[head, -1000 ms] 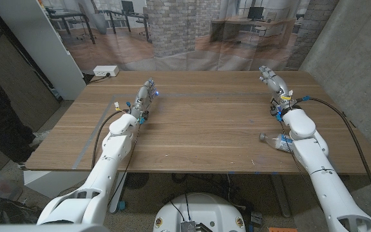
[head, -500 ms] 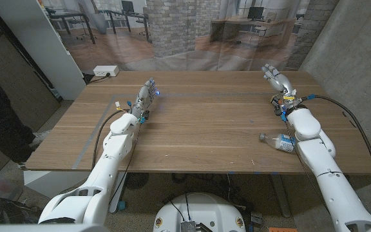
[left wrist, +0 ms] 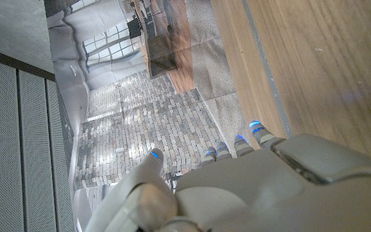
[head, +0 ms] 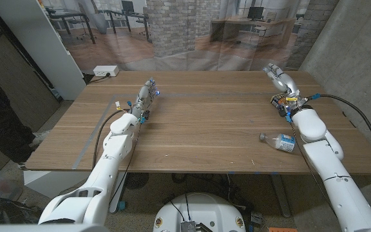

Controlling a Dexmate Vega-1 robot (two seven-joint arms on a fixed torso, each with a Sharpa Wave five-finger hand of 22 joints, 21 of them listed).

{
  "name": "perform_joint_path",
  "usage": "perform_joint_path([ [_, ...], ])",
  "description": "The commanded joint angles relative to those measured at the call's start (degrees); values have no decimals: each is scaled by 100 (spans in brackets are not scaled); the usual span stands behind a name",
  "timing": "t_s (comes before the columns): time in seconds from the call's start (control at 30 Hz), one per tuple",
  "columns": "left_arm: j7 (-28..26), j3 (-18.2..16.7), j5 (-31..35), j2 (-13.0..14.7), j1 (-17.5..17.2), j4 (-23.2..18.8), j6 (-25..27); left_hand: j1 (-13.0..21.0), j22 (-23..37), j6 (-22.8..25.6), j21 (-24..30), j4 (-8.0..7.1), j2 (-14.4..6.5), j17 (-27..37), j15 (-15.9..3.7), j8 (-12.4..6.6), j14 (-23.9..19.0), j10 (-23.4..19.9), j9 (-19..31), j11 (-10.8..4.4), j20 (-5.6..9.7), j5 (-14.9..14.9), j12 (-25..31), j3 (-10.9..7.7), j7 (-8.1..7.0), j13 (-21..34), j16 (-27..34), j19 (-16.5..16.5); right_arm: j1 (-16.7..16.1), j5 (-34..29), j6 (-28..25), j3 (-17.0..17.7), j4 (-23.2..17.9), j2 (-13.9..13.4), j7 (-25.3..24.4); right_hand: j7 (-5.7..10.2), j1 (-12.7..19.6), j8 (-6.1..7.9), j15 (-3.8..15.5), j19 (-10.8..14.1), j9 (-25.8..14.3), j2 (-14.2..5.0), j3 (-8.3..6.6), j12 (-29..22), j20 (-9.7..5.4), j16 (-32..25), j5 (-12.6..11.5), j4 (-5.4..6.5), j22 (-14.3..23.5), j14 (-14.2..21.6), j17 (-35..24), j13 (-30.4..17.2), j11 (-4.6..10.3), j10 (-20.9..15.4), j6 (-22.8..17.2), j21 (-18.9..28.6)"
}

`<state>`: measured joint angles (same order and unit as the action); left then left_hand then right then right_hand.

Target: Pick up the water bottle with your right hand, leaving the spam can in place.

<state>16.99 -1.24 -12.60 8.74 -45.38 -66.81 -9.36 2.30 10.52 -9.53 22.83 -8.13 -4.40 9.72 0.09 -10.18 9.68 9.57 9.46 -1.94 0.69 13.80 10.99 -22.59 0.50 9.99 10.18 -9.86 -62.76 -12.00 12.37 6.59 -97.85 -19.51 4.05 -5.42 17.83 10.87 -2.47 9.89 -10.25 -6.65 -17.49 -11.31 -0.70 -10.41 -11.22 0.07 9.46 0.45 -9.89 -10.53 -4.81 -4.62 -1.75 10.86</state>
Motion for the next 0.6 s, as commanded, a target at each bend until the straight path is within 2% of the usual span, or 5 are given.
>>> perform_joint_path([
  [0.03, -44, -14, -11, 31, -91, -164, 72, 17, 32, -1093, -1, 10, -200, 25, 44, -18, 1202, 1049, 31, -8, -58, 12, 28, 17, -5, 26, 33, -669, -283, -466, -149, 131, -479, -165, -65, -30, 90, 20, -32, 49, -16, -5, -25, -6, -24, -14, 15, -63, 28, 23, 5, -12, -24, -47, -45, 26],
  [0.6, -53, 24, -42, 50, -176, -292, 98, 20, 33, -1091, -12, 12, -199, 25, 50, -16, 1189, 1044, 31, -15, -67, 11, 28, 23, -6, 26, 33, -657, -687, -1107, -455, 357, -1062, -259, -117, -41, 195, 34, -27, 65, -17, -19, -67, -6, -19, -18, 25, -168, 26, 55, 5, -12, -25, -82, -106, 25],
])
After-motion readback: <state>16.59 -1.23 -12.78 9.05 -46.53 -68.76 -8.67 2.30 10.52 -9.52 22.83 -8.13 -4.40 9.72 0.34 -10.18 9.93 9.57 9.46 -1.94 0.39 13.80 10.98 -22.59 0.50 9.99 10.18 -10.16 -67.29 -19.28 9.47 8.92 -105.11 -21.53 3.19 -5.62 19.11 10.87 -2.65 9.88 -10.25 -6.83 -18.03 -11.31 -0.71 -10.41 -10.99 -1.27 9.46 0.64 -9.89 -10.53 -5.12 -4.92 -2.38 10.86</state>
